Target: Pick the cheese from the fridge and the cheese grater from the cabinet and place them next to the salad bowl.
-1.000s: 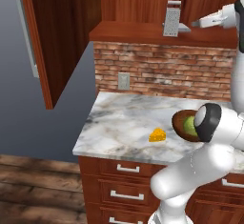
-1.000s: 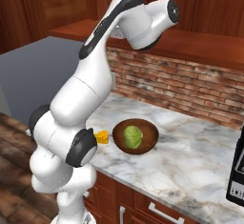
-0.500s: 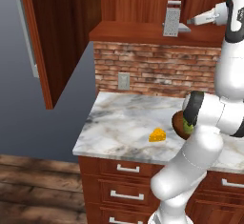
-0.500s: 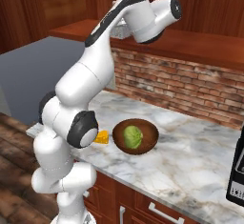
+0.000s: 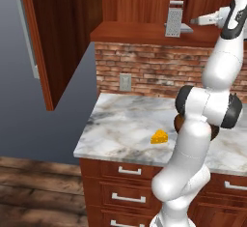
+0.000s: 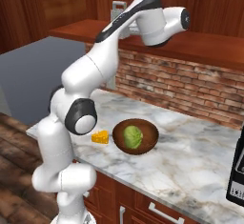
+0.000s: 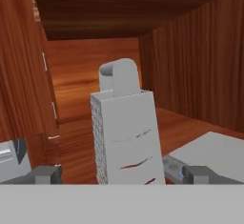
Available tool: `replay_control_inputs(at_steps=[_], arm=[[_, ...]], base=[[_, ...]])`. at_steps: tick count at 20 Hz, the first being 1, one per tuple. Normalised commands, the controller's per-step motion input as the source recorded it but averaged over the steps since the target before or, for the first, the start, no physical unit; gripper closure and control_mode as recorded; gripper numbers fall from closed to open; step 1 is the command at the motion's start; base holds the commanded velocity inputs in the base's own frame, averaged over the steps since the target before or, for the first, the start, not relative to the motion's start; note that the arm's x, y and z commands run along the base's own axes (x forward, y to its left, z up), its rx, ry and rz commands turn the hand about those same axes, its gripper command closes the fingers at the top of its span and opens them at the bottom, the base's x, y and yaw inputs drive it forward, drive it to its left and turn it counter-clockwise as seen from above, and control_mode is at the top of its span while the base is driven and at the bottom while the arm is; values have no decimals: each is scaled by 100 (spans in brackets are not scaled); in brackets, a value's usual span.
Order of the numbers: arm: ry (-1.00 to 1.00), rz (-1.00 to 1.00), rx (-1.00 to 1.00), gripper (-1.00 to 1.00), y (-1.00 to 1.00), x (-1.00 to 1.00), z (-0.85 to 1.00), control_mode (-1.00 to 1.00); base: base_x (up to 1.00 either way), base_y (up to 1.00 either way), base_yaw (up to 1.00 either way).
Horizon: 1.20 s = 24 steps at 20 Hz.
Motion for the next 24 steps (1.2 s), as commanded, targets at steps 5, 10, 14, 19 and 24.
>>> replay_control_inputs(at_steps=[5,10,14,19,24], arm=[[-1,0,0,-100,2,6,0,-100],[-13,3,0,-100,6,0,0,-100],[-26,7,-1,-100,32,1,0,-100],[-6,5,0,-100,24,4,0,-100],[0,0,0,-100,6,0,7,-100]], base=[[0,0,0],[0,0,0],[0,0,0],[0,0,0],[0,0,0]])
